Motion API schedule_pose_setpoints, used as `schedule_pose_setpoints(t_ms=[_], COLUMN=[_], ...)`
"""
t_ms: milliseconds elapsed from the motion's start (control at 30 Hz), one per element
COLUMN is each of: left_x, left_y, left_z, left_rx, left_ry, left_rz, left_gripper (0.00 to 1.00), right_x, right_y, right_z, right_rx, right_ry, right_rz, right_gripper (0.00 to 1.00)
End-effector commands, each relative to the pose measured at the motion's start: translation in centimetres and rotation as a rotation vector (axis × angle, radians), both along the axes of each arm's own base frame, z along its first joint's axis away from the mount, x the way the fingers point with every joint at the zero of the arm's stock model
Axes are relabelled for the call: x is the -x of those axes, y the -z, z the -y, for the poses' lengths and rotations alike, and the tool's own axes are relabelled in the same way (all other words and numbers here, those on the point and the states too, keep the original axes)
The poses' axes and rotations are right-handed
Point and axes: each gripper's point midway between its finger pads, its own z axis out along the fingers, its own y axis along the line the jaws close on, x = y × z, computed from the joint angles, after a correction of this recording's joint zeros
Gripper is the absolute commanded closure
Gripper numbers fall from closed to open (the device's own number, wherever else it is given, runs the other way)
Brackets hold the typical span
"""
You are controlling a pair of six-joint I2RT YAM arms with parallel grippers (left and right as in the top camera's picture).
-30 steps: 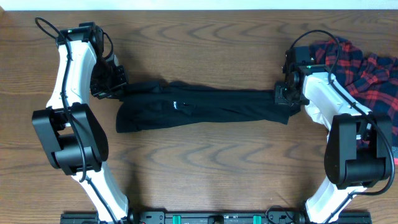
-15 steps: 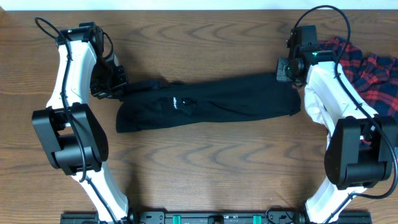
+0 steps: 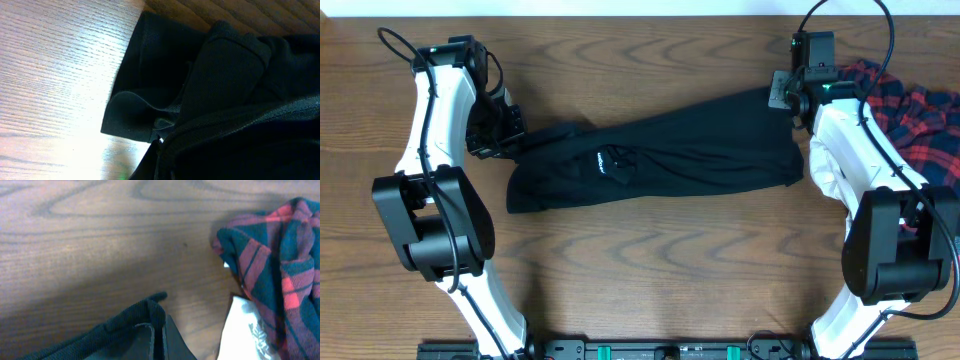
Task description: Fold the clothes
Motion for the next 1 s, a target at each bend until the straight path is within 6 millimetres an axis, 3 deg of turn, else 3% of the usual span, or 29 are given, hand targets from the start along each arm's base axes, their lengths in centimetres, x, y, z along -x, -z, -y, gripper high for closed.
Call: schedule_pose_setpoints(t_ms=[0, 233, 567, 833, 967], left_x=[0.3, 0.3, 0.3, 0.4, 0.3], left_y=[-0.6, -0.6, -0.6, -0.6, -0.6], left_z=[-0.4, -0.4, -0.4, -0.4, -0.4], left_rx=[-0.021, -0.021, -0.022, -0.021, -0.022], left_ry=[0.015, 0.015, 0.015, 0.015, 0.015], left_rz=[0.013, 0.012, 0.013, 0.008, 0.013], left_gripper=[0.94, 0.94, 0.94, 0.94, 0.94], right_x=[-0.6, -1.7, 1.8, -0.9, -1.9], right_y=[-1.3, -2.2, 0.6, -1.4, -2.3], right_z=[1.6, 1.6, 2.2, 4.5, 4.5], right_rx=[0.034, 0.047, 0.060, -0.039, -0.043], right_ry=[0.045, 0.015, 0.019, 0.071, 0.074], right_rz=[0.040, 0.093, -0.090, 0.054, 0.109], right_gripper=[0.99, 0.99, 0.99, 0.99, 0.99])
